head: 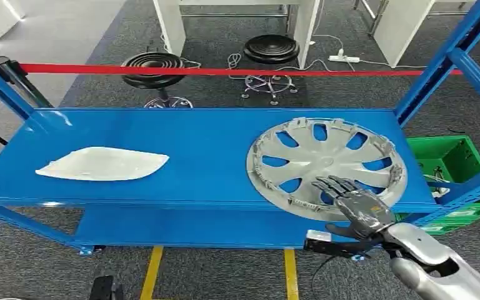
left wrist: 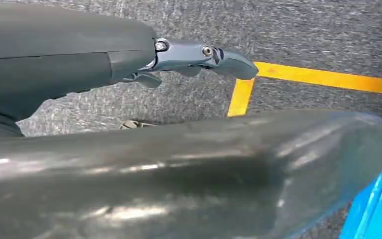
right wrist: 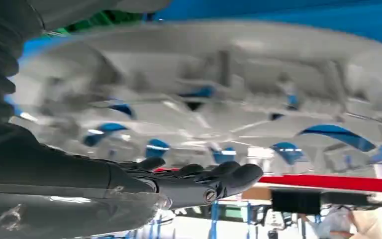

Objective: Take the parts from the cabinet and place them on the table.

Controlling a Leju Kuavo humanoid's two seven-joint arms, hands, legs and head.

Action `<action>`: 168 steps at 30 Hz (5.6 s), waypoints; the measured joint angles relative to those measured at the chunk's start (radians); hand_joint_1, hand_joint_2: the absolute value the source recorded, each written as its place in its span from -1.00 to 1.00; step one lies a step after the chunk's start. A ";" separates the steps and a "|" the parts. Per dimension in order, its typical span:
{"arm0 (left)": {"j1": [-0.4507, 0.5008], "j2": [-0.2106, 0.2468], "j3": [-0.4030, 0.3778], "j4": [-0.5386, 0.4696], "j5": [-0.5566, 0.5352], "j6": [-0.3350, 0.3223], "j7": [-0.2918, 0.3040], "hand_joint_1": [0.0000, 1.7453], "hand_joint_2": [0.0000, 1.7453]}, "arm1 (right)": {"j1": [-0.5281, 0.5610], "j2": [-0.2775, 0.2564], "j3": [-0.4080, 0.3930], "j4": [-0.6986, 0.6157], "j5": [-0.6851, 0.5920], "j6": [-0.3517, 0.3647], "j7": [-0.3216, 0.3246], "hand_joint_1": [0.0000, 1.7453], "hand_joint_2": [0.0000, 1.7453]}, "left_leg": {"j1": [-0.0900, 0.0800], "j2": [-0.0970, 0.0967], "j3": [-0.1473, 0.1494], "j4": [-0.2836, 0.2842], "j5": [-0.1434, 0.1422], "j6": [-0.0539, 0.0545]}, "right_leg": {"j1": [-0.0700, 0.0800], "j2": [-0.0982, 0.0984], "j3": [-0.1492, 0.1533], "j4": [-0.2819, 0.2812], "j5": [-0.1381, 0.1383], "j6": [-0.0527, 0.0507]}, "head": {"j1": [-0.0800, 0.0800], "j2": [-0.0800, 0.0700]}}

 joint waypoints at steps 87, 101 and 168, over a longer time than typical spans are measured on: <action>0.014 -0.002 0.030 0.001 -0.069 -0.009 -0.015 -1.00 -1.00 | 0.045 -0.035 0.059 -0.047 -0.062 -0.039 0.036 -1.00 1.00 | -0.001 -0.002 -0.003 0.002 0.001 0.002 | 0.000 -0.002 -0.003 -0.001 0.001 0.001 | 0.000 0.000; 0.014 -0.009 0.030 0.001 -0.079 -0.007 -0.011 -1.00 -1.00 | 0.077 -0.047 0.032 -0.082 -0.058 -0.035 0.045 -1.00 1.00 | 0.000 -0.002 -0.003 0.002 0.001 0.002 | 0.000 -0.002 -0.003 -0.001 0.001 0.001 | 0.000 0.000; -0.001 0.005 -0.015 0.001 -0.197 0.015 -0.019 -1.00 -1.00 | 0.003 -0.047 -0.012 -0.002 -0.068 0.026 0.061 -1.00 1.00 | 0.000 -0.002 -0.003 0.002 0.001 0.002 | 0.000 -0.002 -0.002 -0.001 0.001 0.001 | 0.001 0.000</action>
